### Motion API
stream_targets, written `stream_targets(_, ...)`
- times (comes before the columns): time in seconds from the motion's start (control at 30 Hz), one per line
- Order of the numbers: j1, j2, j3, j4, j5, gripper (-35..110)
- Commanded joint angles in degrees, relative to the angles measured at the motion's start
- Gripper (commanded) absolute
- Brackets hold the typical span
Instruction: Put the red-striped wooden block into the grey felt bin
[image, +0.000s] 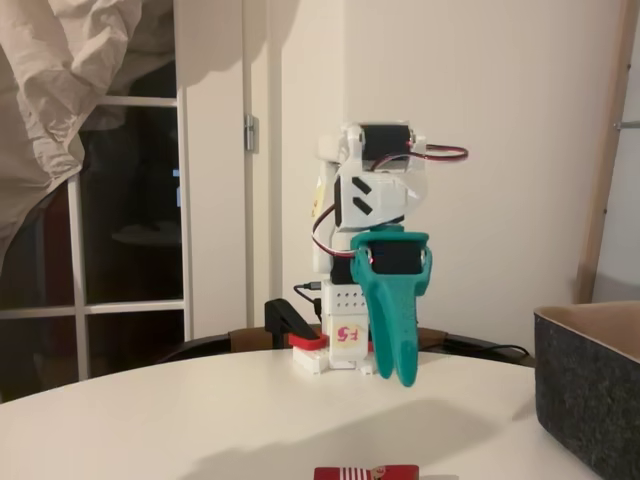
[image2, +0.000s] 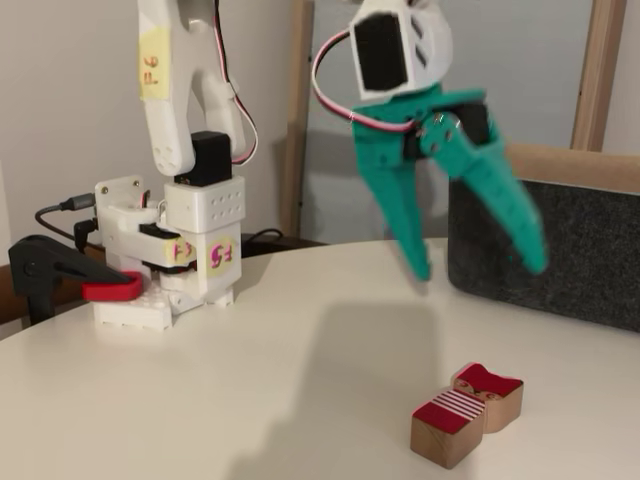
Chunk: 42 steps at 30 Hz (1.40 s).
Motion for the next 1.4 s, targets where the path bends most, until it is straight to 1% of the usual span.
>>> stream_targets(0.0, -0.79, -0.09, -2.29, -4.57, -0.35, 34)
stream_targets(0.17, 1.05, -5.8, -2.81, -7.12, -2.72, 35)
stream_targets(0.4, 3.78, -10.55, -3.6, -7.12, 0.26, 35)
stream_targets(0.6, 5.89, -12.57, -3.43, -7.03, 2.81, 37)
stream_targets(0.97, 6.68, -15.47, -2.72, -6.86, 3.34, 35)
stream_targets(1.07, 6.42, -15.82, -2.55, -5.19, 2.29, 35)
stream_targets(1.13, 6.33, -15.91, -2.55, -2.29, 1.32, 39)
stream_targets(1.2, 6.24, -16.0, -2.37, -0.79, 1.49, 39)
stream_targets(1.37, 5.71, -16.52, -2.02, -0.18, 2.02, 38)
